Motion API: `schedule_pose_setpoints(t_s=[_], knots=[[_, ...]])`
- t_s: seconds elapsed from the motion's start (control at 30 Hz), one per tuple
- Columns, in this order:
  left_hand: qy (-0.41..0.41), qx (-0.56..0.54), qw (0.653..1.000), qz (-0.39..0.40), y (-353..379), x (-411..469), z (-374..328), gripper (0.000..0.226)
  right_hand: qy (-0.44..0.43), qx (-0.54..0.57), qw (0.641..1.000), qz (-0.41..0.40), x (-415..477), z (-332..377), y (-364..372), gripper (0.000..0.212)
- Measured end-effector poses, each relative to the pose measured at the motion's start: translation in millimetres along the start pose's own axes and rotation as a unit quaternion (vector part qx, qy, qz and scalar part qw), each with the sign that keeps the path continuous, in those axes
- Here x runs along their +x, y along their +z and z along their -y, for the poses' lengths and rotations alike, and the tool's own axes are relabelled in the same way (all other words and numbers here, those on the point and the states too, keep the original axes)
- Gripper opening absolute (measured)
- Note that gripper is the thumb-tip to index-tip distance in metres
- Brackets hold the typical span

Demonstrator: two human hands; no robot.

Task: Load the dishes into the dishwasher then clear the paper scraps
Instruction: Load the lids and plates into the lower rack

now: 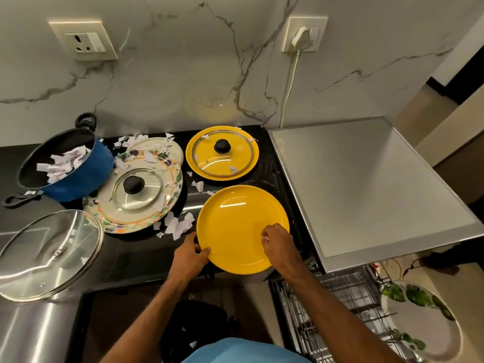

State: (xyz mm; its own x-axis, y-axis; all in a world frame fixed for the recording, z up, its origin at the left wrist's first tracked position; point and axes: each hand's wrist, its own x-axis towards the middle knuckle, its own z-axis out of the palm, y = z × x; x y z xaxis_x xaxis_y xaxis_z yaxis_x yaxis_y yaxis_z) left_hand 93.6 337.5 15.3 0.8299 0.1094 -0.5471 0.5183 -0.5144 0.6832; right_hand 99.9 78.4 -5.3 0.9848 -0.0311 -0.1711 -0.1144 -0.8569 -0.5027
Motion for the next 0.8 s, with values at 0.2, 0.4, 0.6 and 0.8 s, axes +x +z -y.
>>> schedule_pose_setpoints(t_s=[0.2,0.4,0.6,0.8], knots=[[-0.009,-0.023,1.000,0.012,-1,-1,2,0.069,0.031,0.283,0.956,0.067,16,50,-24,0.022],[-0.009,-0.026,1.000,0.000,0,-4,0,0.062,0.003,0.439,0.896,0.065,17,87,-45,0.040],[0.042,0.071,0.990,-0.118,-4,-13,4,0.019,0.067,0.304,0.950,0.007,-15,21,-33,0.019],[0.065,0.155,0.983,-0.072,-18,-8,22,0.016,0.122,0.283,0.951,-0.015,-34,-18,-34,0.018]])
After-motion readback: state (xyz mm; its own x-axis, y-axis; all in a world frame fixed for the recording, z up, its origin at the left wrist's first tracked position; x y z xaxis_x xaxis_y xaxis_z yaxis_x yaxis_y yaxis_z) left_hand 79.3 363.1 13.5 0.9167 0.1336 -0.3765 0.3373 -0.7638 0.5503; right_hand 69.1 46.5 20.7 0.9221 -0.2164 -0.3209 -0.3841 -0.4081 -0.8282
